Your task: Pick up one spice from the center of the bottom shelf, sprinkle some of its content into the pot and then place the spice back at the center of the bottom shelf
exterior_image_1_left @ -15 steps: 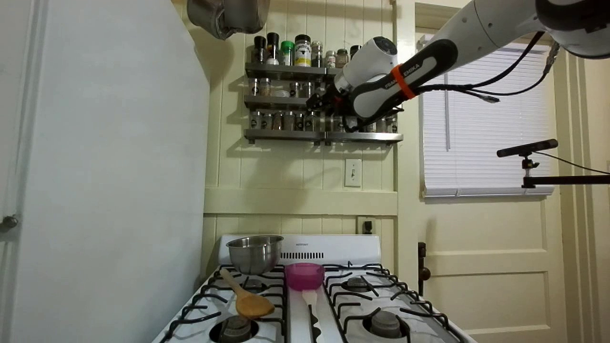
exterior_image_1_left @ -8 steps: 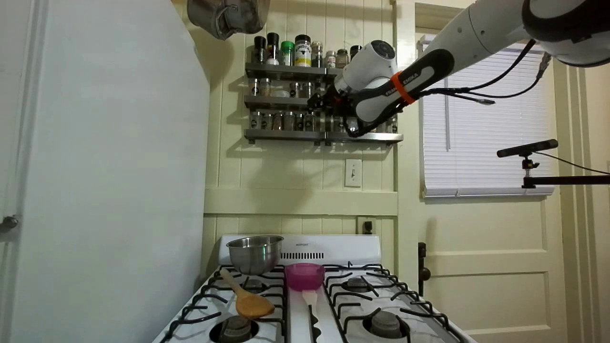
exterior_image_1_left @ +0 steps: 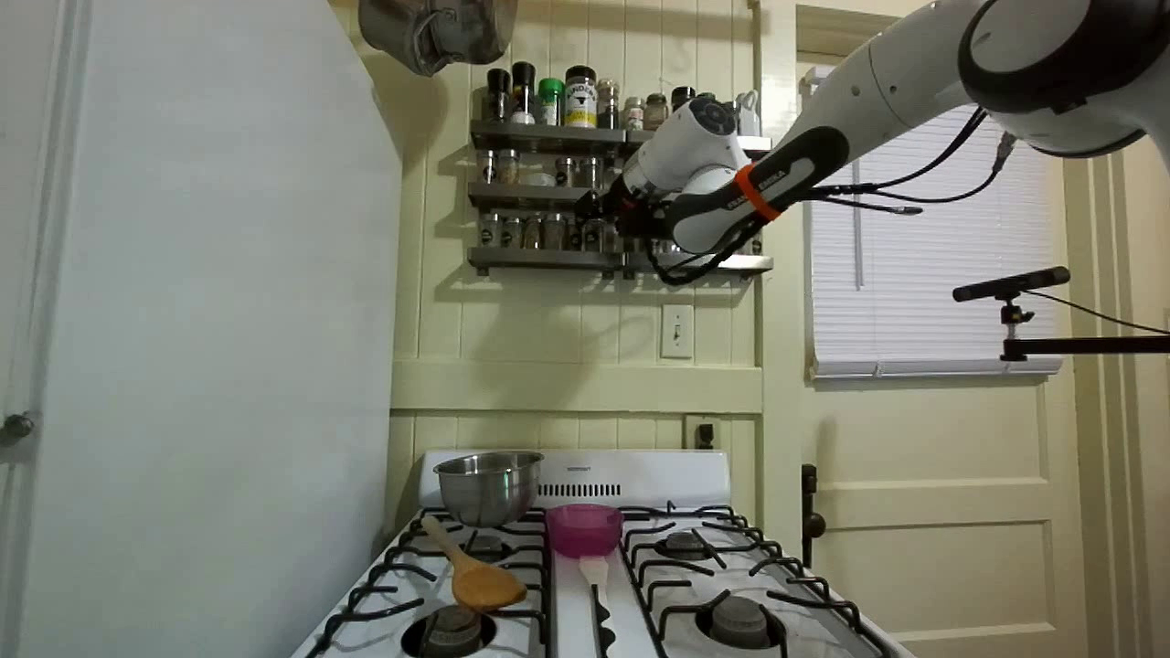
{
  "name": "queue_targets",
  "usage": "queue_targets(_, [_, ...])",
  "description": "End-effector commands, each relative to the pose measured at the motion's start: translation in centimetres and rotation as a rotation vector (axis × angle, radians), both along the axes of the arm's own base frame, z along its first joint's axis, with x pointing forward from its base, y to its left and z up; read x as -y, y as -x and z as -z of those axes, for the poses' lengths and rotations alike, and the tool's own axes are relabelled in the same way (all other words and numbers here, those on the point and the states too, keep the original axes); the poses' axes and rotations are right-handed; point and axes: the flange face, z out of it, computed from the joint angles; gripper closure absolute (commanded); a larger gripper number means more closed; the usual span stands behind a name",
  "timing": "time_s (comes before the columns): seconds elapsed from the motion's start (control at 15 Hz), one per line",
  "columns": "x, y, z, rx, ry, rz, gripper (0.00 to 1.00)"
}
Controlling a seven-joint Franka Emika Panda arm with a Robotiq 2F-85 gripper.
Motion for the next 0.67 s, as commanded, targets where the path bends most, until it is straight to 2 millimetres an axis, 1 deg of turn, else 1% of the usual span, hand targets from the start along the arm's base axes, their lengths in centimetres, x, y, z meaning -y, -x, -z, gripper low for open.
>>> queue_targets(0.0, [-0.4,-1.3,0.3,0.045,-0.004,-0.010,0.00])
queue_targets(0.13, [-0.4,-1.8,0.2,0.065,0.001,-0.003,0.00])
queue_targets(0.2, [-0.3,-2.0,0.2,0.073,0.003,0.004,0.02])
queue_targets(0.27, [-0.3,-2.1,0.2,0.080,0.006,0.008,0.09])
queue_targets(0.33, [-0.3,-2.3,0.2,0.085,0.005,0.011,0.09])
queue_targets(0.47, [-0.4,-2.6,0.6,0.087,0.009,0.011,0.18])
queue_targets(0.53, [-0.5,-2.7,0.9,0.088,0.011,0.009,0.28])
queue_targets(0.6, [-0.7,-2.8,1.1,0.087,0.015,0.008,0.40])
